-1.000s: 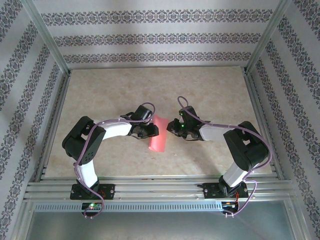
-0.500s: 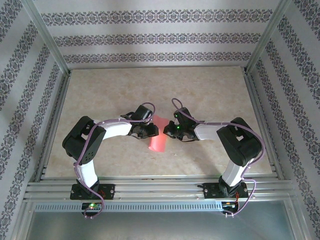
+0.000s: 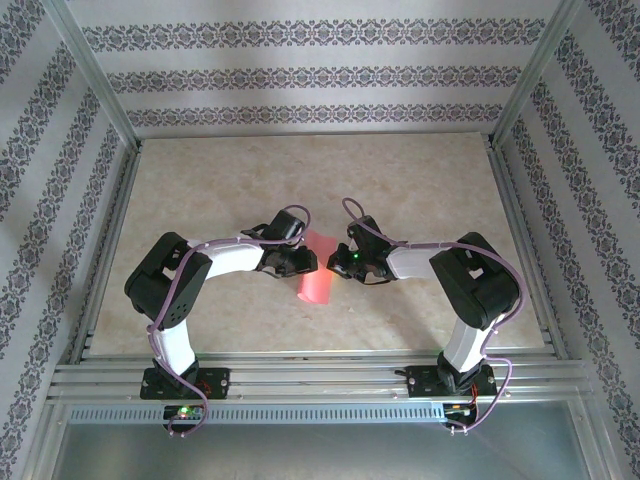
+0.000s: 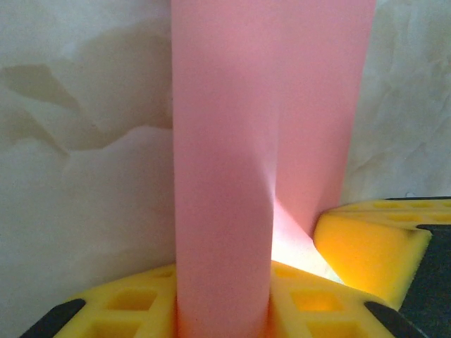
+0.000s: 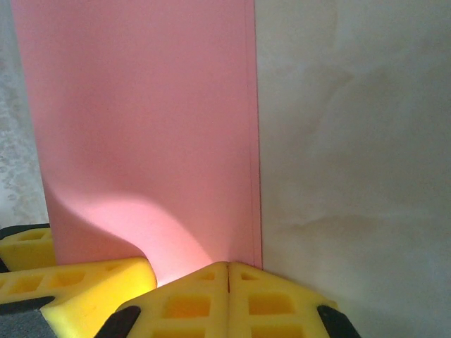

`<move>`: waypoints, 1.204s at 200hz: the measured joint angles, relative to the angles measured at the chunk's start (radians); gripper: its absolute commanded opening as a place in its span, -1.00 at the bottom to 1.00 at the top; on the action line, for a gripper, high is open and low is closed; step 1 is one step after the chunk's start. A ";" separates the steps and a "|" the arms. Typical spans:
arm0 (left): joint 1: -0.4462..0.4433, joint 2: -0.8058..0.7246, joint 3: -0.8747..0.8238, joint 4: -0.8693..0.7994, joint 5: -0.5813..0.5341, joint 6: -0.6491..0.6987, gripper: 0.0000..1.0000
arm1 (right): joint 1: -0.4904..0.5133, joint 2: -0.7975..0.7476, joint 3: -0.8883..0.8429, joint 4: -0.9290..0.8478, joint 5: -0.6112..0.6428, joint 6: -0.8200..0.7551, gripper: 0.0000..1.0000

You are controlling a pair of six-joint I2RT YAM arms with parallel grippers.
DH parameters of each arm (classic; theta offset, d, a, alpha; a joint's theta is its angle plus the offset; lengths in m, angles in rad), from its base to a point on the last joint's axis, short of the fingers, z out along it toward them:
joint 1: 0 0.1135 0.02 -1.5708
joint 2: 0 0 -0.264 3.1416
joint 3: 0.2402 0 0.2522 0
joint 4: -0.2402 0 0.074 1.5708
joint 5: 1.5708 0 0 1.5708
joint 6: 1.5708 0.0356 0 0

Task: Fold a paper plane with a square sheet of paper (pick it up from the middle)
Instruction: Hold the square sheet of paper at the center of the table, then first fold the square sheet of paper in half at the center of the table.

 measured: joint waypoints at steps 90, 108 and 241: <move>0.022 -0.082 0.039 -0.187 -0.111 0.027 -0.02 | 0.000 0.008 0.063 -0.134 0.011 -0.072 -1.00; 0.061 -0.165 0.038 -0.222 -0.135 0.030 -0.02 | 0.000 0.023 0.098 -0.184 0.010 -0.120 -1.00; 0.087 -0.042 0.039 -0.055 0.188 -0.067 -0.45 | -0.013 0.100 0.238 -0.345 -0.033 -0.394 -1.00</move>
